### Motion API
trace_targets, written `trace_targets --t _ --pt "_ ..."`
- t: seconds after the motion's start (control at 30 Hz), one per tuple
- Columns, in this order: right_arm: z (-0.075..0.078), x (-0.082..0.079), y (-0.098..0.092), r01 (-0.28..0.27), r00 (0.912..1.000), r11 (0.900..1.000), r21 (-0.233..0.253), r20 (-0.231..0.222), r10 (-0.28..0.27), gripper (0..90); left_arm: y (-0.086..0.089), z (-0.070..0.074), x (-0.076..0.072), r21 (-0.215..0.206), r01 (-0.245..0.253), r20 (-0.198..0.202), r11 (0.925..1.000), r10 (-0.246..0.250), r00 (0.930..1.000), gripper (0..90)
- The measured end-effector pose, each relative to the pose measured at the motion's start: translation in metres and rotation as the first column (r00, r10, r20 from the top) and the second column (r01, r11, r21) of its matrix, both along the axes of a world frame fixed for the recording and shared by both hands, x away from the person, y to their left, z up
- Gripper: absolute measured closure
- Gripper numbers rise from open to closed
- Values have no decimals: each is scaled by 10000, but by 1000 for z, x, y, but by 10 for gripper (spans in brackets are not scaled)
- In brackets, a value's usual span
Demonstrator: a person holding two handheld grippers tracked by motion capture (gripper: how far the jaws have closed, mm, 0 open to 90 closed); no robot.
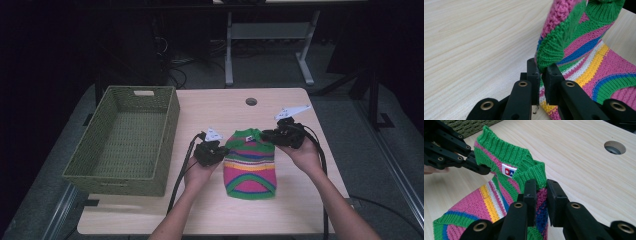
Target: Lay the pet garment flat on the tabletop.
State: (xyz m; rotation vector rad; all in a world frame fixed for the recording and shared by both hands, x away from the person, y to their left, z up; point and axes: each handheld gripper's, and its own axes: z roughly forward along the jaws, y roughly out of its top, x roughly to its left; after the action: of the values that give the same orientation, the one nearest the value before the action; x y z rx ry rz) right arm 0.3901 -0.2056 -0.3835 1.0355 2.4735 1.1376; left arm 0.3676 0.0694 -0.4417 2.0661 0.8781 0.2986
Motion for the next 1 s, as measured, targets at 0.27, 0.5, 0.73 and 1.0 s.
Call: trace_targets --t 0.27,0.5,0.73,1.0 --pt "-3 6 -1 147 9999 9998 148 -63 -146 781 0 -1 0 235 -4 -50 9997 5 10000 838" --pt "-11 15 -1 386 9990 9989 271 -230 -380 781 1 -1 1 255 -80 -23 9996 81 10000 837" --pt "-15 25 -4 823 9966 9952 535 -16 -823 600 1 -2 5 177 -609 -256 9980 613 9978 633" --pt "-19 33 -10 909 9937 9938 645 -716 -863 493 3 -4 5 -189 -815 -528 9965 804 9954 594"
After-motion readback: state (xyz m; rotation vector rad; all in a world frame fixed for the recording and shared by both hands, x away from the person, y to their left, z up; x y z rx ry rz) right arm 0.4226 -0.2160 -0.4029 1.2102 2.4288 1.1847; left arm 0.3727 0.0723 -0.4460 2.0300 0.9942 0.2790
